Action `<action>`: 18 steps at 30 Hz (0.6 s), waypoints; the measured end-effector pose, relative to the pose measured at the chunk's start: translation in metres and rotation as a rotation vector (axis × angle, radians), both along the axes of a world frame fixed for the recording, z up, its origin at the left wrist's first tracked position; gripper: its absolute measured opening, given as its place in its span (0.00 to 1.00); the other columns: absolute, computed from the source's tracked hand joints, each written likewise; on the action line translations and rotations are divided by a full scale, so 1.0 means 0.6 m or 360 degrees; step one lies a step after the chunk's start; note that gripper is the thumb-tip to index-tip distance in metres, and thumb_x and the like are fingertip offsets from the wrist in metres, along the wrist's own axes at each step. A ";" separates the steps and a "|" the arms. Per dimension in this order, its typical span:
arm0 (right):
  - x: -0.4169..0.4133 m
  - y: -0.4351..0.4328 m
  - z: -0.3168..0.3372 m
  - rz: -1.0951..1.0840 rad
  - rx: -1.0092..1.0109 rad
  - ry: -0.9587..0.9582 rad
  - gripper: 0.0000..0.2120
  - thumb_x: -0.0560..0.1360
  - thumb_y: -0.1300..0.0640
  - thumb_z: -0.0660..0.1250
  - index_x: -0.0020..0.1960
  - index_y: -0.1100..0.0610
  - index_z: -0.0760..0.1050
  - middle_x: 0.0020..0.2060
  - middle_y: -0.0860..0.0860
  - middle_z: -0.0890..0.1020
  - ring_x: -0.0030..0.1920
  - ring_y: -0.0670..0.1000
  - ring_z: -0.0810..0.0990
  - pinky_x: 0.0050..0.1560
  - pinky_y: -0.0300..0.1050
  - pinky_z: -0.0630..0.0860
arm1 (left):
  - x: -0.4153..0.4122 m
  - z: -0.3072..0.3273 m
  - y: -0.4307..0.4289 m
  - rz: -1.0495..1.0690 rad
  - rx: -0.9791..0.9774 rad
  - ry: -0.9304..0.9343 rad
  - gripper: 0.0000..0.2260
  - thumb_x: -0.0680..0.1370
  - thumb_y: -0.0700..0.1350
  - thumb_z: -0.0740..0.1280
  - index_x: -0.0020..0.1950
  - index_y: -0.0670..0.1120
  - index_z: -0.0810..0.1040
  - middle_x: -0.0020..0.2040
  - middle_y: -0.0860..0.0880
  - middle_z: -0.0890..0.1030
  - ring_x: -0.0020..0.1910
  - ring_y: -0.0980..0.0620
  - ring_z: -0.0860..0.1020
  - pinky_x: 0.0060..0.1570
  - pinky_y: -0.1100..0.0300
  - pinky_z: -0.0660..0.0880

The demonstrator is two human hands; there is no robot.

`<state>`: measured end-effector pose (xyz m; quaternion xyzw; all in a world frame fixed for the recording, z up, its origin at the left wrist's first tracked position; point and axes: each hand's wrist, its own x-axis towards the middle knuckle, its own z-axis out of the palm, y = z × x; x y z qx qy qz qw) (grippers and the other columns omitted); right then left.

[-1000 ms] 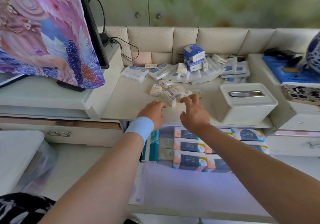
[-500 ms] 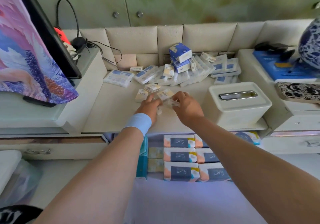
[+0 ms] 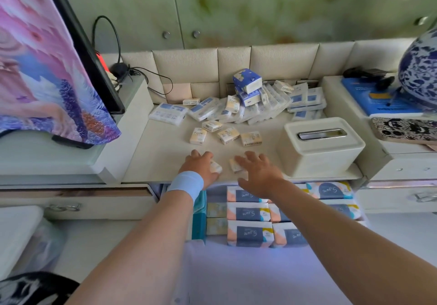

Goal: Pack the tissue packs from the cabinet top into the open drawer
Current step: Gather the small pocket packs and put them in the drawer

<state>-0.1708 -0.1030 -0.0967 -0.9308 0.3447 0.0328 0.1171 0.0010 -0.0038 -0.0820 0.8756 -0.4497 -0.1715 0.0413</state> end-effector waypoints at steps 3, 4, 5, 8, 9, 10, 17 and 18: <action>-0.002 0.010 0.001 0.0012 -0.0071 0.0007 0.24 0.79 0.48 0.64 0.71 0.46 0.61 0.66 0.51 0.68 0.64 0.56 0.70 0.59 0.53 0.76 | -0.009 0.009 0.027 -0.0053 -0.0092 0.0007 0.17 0.79 0.51 0.62 0.67 0.50 0.68 0.63 0.43 0.69 0.60 0.42 0.71 0.58 0.49 0.72; -0.002 0.016 0.002 -0.0017 -0.0057 -0.0014 0.22 0.78 0.48 0.65 0.69 0.48 0.63 0.63 0.52 0.70 0.61 0.56 0.73 0.57 0.53 0.76 | -0.012 0.012 0.037 -0.0054 -0.0144 0.0020 0.15 0.81 0.49 0.60 0.66 0.49 0.69 0.61 0.43 0.71 0.57 0.42 0.73 0.55 0.50 0.73; -0.002 0.024 0.004 -0.0035 -0.0010 -0.0029 0.22 0.78 0.47 0.66 0.68 0.50 0.64 0.61 0.52 0.71 0.58 0.56 0.75 0.56 0.53 0.76 | -0.014 0.014 0.047 -0.0044 -0.0189 0.0031 0.14 0.82 0.48 0.58 0.66 0.48 0.69 0.60 0.43 0.73 0.55 0.42 0.74 0.52 0.51 0.73; -0.004 0.059 0.008 -0.0007 0.0223 -0.0097 0.24 0.77 0.45 0.65 0.69 0.53 0.65 0.60 0.54 0.71 0.56 0.58 0.77 0.56 0.53 0.76 | -0.015 0.016 0.078 0.0049 -0.0242 0.0055 0.14 0.83 0.44 0.55 0.67 0.45 0.68 0.59 0.41 0.76 0.54 0.40 0.75 0.50 0.52 0.72; -0.005 0.074 0.009 0.0041 0.0260 -0.0067 0.25 0.77 0.45 0.65 0.69 0.54 0.65 0.59 0.54 0.70 0.57 0.58 0.77 0.56 0.53 0.75 | -0.014 0.015 0.088 0.0080 -0.0238 0.0069 0.14 0.83 0.44 0.54 0.68 0.44 0.67 0.59 0.41 0.77 0.55 0.40 0.75 0.50 0.52 0.73; -0.005 0.090 0.010 0.0109 0.0263 -0.0011 0.25 0.76 0.45 0.66 0.69 0.53 0.66 0.59 0.53 0.70 0.57 0.57 0.76 0.57 0.52 0.75 | -0.013 0.014 0.097 0.0108 -0.0218 0.0086 0.15 0.83 0.44 0.54 0.69 0.45 0.67 0.60 0.41 0.77 0.56 0.40 0.75 0.50 0.52 0.72; 0.005 0.204 0.000 0.0775 -0.0230 0.0429 0.25 0.71 0.39 0.65 0.62 0.52 0.75 0.53 0.53 0.81 0.56 0.56 0.76 0.64 0.53 0.65 | -0.003 0.007 0.149 0.0325 -0.0207 0.0193 0.15 0.83 0.46 0.53 0.64 0.40 0.69 0.63 0.39 0.74 0.57 0.40 0.75 0.47 0.55 0.67; 0.005 0.215 -0.008 0.0856 -0.0287 0.0519 0.24 0.72 0.39 0.65 0.62 0.52 0.75 0.51 0.53 0.81 0.55 0.56 0.75 0.65 0.54 0.64 | -0.002 0.006 0.152 0.0323 -0.0201 0.0213 0.15 0.83 0.46 0.53 0.65 0.40 0.69 0.63 0.40 0.73 0.57 0.40 0.74 0.47 0.55 0.67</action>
